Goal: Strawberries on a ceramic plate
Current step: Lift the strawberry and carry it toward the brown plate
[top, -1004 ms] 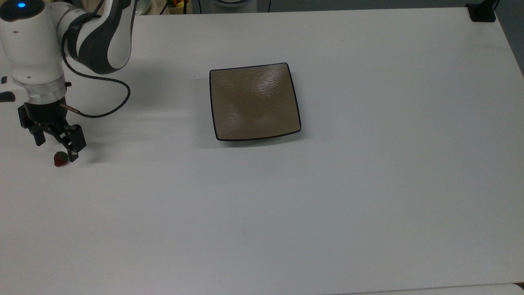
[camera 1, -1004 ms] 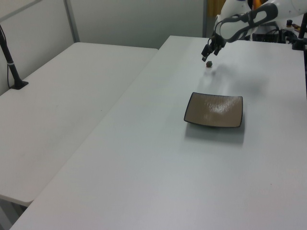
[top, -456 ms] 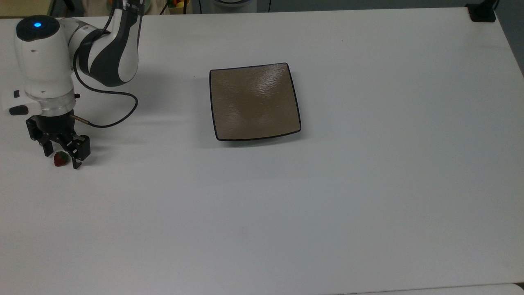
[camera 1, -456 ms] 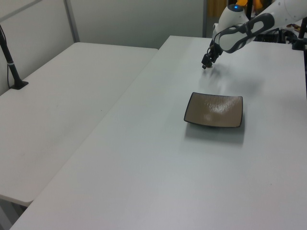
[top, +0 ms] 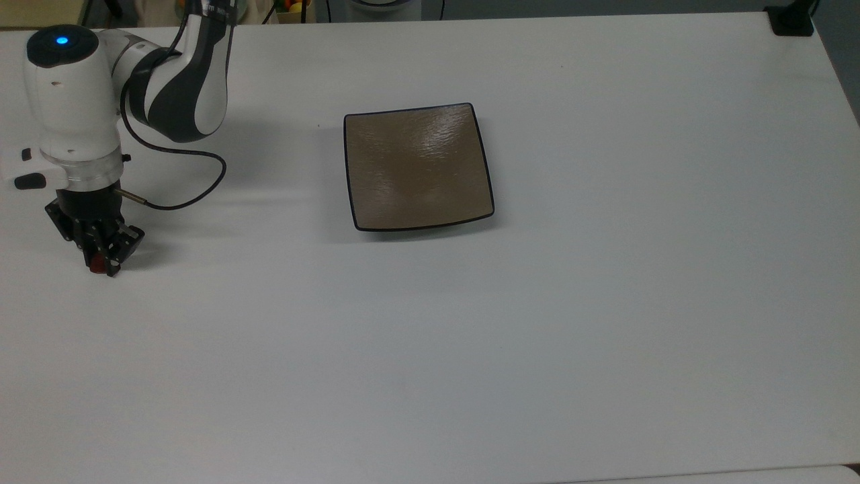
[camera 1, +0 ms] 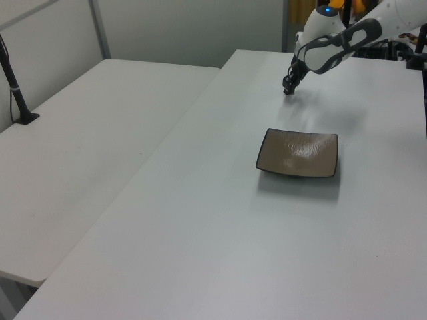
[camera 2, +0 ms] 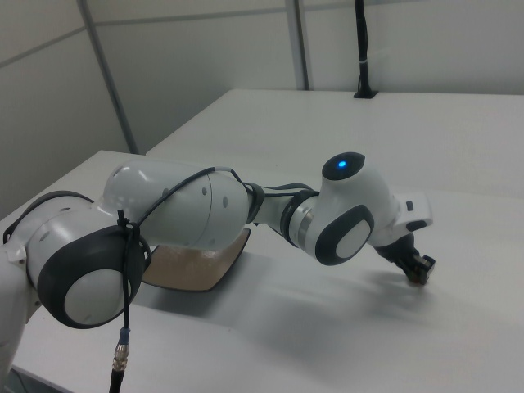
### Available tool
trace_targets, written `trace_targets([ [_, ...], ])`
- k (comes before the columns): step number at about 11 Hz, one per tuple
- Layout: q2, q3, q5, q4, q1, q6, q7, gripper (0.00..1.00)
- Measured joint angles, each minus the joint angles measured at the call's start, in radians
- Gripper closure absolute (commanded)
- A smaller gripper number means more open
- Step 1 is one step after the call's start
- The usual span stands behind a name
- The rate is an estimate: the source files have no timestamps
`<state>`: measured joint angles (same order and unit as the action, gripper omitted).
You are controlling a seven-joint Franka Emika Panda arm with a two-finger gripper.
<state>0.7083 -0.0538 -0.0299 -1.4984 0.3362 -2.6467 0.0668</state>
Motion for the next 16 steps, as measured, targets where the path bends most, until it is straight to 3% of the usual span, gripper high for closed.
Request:
trace_targets([
  [5, -0.064, 0.004, 0.0, 0.017, -0.01, 0.07, 0.0, 0.82],
  [10, -0.277, 0.022, 0.004, 0.018, -0.058, 0.488, 0.0, 0.82],
  [13, -0.394, 0.067, 0.043, 0.017, -0.066, 0.684, 0.0, 0.82],
  [16, -0.493, 0.085, 0.047, 0.014, -0.152, 0.865, 0.0, 0.82],
])
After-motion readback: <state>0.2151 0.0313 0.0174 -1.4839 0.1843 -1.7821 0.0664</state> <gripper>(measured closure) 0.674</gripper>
